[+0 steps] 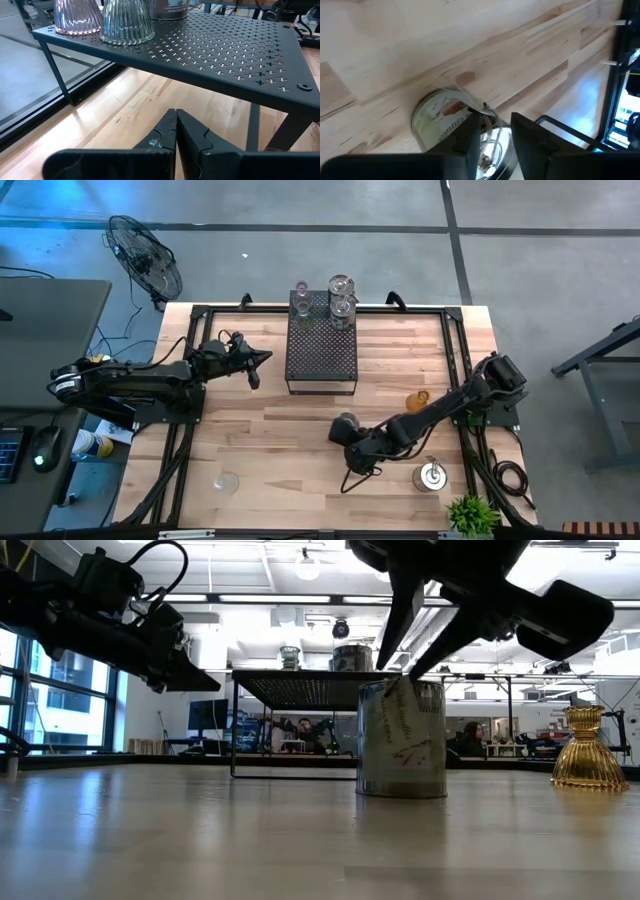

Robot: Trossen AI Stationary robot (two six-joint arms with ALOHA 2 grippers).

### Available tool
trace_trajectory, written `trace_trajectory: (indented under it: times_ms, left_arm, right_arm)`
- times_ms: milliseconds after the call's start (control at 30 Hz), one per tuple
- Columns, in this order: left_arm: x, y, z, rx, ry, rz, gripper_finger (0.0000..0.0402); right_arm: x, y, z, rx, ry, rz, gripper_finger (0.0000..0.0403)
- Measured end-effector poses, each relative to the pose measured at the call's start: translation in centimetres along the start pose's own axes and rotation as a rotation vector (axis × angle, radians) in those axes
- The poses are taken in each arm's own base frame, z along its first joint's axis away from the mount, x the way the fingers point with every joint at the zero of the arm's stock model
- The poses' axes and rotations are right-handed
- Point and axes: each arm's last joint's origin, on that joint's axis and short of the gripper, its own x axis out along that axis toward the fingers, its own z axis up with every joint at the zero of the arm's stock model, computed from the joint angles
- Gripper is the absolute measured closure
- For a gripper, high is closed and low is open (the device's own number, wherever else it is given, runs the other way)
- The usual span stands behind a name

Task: Pick & Place candle stick holders
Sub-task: Put the scented candle holder on the shelf

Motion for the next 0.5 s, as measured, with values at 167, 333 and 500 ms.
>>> trace_trajectory:
  times_ms: [167, 333, 500]
  left_arm:
    - [0.0, 0.0, 0.0, -0.001, 0.0, 0.0, 0.0401]
    - [0.0, 0.0, 0.0, -0.001, 0.0, 0.0, 0.0401]
    - [0.0, 0.0, 0.0, -0.001, 0.0, 0.0, 0.0401]
  right_arm:
    - [0.05, -0.22, 0.07, 0.084, -0.02, -0.009, 0.034]
    - [0.06, -0.32, 0.12, 0.225, -0.028, -0.015, 0.038]
    - [0.21, -0.74, -0.07, 0.384, -0.039, -0.03, 0.0399]
